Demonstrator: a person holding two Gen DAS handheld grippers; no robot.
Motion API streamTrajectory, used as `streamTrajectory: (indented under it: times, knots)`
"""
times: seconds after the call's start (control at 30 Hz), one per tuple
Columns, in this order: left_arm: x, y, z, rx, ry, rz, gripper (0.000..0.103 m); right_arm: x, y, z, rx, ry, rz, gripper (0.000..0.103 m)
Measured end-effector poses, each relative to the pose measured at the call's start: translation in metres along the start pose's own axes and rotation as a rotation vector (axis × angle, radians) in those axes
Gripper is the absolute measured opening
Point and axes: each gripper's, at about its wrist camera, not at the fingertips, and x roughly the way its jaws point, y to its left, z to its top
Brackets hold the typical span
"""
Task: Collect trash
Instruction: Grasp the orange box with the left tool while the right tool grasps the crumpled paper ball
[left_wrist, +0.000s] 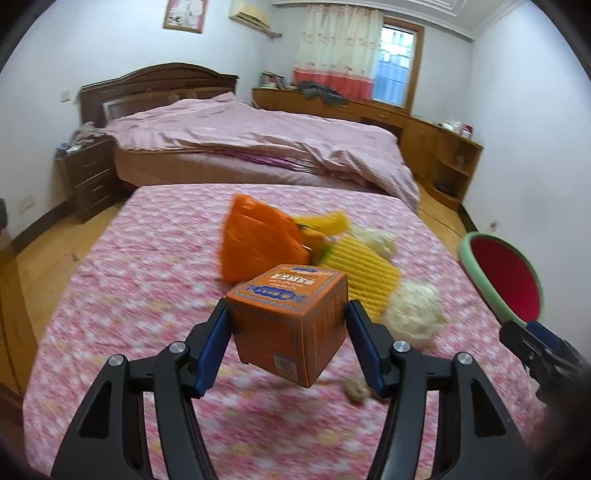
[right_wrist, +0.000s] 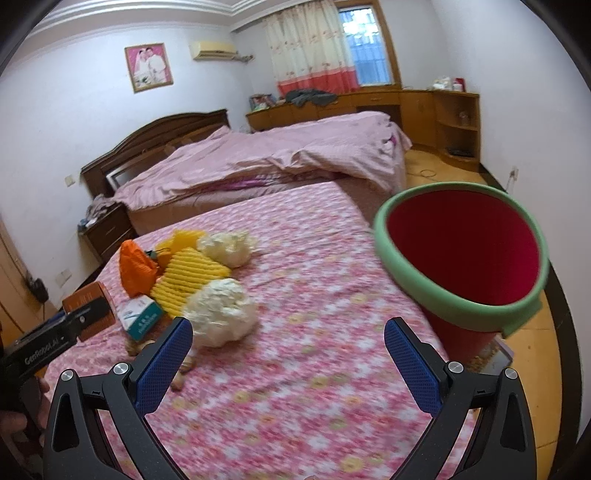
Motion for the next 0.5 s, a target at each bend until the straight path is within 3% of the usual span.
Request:
streamTrajectory:
  times: [0.33, 0.5]
  knots:
    - [0.022, 0.045, 0.007, -0.07, 0.027, 0.02, 0.063, 0.047, 0.037, 0.002, -0.029, 0.098, -0.032, 0.103]
    - [0.033, 0.054, 0.004, -0.102, 0.065, -0.052, 0.063, 0.065, 0.042, 0.0, 0.006, 0.135, -0.036, 0.096]
